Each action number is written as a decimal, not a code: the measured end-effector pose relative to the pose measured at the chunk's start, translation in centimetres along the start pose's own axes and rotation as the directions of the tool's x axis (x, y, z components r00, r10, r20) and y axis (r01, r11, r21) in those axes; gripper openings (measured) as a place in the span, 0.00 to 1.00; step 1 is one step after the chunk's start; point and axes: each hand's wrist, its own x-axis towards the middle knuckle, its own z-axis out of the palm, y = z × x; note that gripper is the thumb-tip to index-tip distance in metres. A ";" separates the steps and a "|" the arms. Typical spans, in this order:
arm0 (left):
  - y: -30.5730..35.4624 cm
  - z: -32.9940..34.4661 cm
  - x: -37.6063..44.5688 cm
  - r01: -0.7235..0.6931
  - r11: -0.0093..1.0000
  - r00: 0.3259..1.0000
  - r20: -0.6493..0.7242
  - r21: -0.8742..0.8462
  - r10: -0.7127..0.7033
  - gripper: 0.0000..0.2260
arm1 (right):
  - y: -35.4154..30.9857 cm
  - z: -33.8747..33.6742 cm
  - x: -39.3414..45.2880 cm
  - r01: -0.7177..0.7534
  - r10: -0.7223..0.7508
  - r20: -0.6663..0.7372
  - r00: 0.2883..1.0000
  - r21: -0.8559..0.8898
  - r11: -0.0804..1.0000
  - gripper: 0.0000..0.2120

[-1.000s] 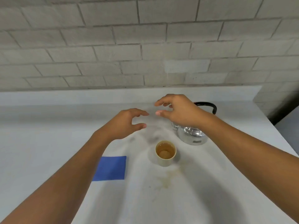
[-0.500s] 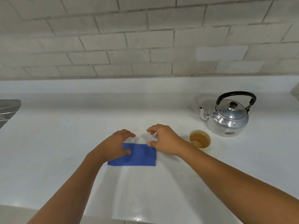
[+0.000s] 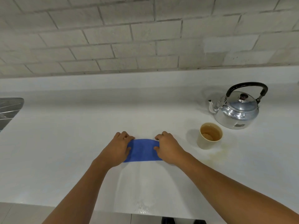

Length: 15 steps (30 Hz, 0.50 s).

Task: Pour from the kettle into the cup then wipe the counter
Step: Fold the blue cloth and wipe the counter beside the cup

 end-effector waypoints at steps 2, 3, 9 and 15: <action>0.0 0.1 0.0 -0.010 1.000 1.000 -0.025 0.021 0.011 0.13 | -0.1 0.3 -0.2 -0.015 0.015 -0.007 1.000 0.031 0.999 0.12; 0.0 0.2 -0.1 -0.014 0.999 0.999 -0.038 0.031 0.015 0.11 | -0.2 0.3 -0.3 -0.023 0.023 -0.009 1.000 0.045 0.999 0.10; 0.1 -0.3 -0.8 0.025 0.986 0.999 -0.043 -0.164 -0.032 0.04 | -0.4 -0.3 -2.2 -0.058 0.078 -0.048 0.996 0.336 0.940 0.06; 1.8 -1.6 -3.0 0.054 0.882 0.997 -0.024 -0.468 -0.074 0.10 | 0.4 -1.4 -5.8 -0.102 0.161 -0.045 0.986 0.603 0.791 0.05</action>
